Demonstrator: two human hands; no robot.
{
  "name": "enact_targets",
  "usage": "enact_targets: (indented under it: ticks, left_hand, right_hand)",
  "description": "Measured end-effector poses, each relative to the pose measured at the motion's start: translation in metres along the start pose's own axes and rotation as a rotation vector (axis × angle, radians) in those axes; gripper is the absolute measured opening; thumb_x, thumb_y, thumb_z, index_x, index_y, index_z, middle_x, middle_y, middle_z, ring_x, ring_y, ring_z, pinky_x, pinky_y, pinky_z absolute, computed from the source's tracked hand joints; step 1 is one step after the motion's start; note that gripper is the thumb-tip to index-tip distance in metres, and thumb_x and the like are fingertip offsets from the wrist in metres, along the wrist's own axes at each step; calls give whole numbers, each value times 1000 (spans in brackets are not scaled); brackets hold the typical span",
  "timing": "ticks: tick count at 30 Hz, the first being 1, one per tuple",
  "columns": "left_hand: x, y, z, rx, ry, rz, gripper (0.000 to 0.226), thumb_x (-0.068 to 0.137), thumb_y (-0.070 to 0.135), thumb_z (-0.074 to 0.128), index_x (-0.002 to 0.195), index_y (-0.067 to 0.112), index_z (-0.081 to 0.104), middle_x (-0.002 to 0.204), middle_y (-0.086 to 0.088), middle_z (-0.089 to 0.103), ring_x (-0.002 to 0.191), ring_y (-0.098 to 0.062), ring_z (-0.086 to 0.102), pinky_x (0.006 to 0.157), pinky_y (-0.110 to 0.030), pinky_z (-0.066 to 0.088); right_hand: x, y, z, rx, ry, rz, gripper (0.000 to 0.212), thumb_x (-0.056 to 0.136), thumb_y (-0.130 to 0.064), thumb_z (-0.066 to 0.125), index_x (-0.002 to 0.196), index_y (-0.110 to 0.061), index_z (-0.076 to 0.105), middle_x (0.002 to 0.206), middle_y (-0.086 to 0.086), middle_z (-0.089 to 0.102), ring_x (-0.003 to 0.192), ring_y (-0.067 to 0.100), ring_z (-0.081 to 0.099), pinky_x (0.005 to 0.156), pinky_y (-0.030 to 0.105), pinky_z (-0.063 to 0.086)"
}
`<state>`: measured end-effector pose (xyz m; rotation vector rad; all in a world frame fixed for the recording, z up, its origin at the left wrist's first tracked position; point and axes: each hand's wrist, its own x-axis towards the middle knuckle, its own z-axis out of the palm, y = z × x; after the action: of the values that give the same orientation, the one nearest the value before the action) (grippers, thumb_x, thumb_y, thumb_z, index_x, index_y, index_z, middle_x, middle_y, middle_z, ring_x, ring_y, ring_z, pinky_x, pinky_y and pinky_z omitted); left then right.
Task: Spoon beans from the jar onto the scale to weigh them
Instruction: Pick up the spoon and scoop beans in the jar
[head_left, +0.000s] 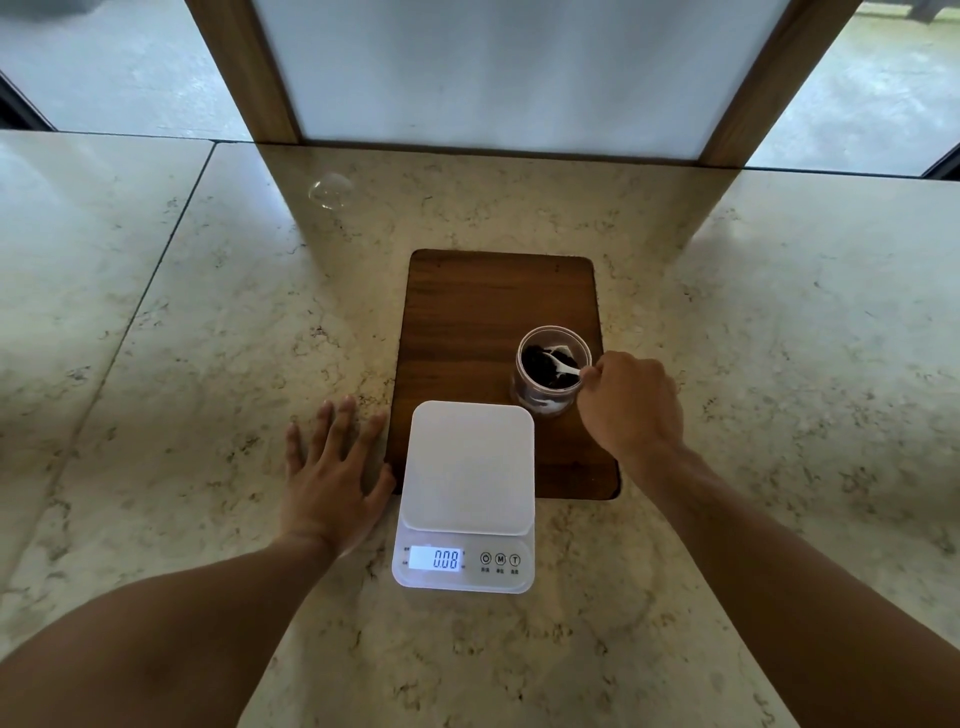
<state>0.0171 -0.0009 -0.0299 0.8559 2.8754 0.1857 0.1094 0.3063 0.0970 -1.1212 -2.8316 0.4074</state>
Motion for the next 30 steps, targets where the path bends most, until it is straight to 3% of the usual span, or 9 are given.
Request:
enact_targets:
  ticks: [5,10,14,19,23,30]
  left_hand:
    - [-1,0,0,4,1,5,70,92,61,21,156,38,3,169,-6,4,154,-24,-12,122,-59,-3]
    - [0,1,-2,3,-3,0,70,92,61,19,155,38,0,169,-5,2,154,-23,-14,122,-58,-4]
    - [0,1,-1,1,6,7,71,92,60,22,156,36,6,169,-6,4,154,-24,-11,122,-58,-4]
    - [0,1,0,9,5,10,71,93,60,23,157,34,10,169,-6,5,154,-24,-10,122,-58,-4]
    - [0,1,-1,2,6,10,71,92,59,24,157,33,14,168,-7,8,155,-25,-8,122,-59,-2]
    - [-1,3,-5,7,-15,-6,71,91,60,21,156,36,7,169,-6,3,154,-24,-12,122,-58,-4]
  right_hand:
    - [2,-4,3,119,-37,100,32,97,-28,52,81,-6,71,56,1,49,48,13,47,44,23,33]
    - [5,-3,2,162,-87,84,38,98,-24,48,75,-2,70,67,13,66,56,25,60,52,28,48]
    - [7,1,3,296,-95,183,36,93,-22,55,68,-1,69,57,10,64,46,18,53,42,21,33]
    - [8,5,2,332,-178,204,36,92,-20,52,76,7,69,66,15,65,57,26,54,54,31,39]
    - [8,10,4,402,-170,243,34,91,-21,56,78,7,72,74,20,70,52,20,49,47,27,35]
    - [3,12,4,501,-163,307,36,91,-26,59,74,4,71,72,19,70,55,21,53,51,29,38]
